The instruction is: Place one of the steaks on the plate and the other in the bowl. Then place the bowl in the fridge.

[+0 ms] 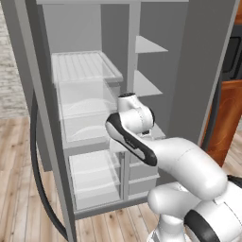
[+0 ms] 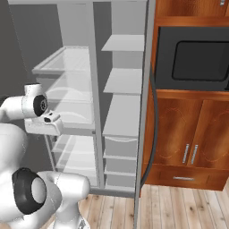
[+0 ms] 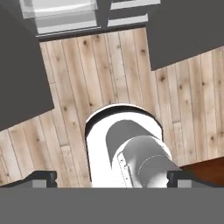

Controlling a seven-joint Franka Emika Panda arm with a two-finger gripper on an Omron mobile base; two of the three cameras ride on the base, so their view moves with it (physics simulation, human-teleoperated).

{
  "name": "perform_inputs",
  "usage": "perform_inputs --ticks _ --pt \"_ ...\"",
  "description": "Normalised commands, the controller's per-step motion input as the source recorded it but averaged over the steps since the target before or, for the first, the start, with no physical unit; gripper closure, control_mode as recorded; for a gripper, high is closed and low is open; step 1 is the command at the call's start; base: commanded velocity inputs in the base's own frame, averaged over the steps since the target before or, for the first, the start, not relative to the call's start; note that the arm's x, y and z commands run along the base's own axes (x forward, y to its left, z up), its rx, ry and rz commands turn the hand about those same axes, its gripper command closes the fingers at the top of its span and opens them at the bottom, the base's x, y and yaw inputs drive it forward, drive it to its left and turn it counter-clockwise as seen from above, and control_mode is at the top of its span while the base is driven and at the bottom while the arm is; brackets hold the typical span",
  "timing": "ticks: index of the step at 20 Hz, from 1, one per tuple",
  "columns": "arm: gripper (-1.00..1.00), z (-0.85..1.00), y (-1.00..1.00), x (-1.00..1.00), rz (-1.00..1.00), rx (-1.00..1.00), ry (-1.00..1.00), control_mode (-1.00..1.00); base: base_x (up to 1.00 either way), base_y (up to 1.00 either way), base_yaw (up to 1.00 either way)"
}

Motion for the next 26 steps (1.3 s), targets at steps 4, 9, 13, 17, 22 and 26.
perform_inputs --ticks 4,9,13,17,22,26 --pt "-1.0 -0.29 -0.77 0.0 -0.03 0.15 -0.04 -1.0 0.0 0.0 0.0" --pt "-1.0 -0.07 -0.24 0.0 -0.03 0.06 0.0 -1.0 0.0 0.0 0.0" --pt "-1.0 -0.13 -0.08 0.0 0.0 0.0 0.0 -1.0 0.0 0.0 0.0" --pt "-1.0 -0.21 -0.07 0.0 0.0 -0.01 0.0 -1.0 0.0 0.0 0.0" --pt "-1.0 -0.11 -0.07 -0.02 0.01 -0.01 0.0 -1.0 0.0 0.0 0.0" --pt "-1.0 0.0 0.0 0.0 0.0 0.0 0.0 -1.0 0.0 0.0 0.0"
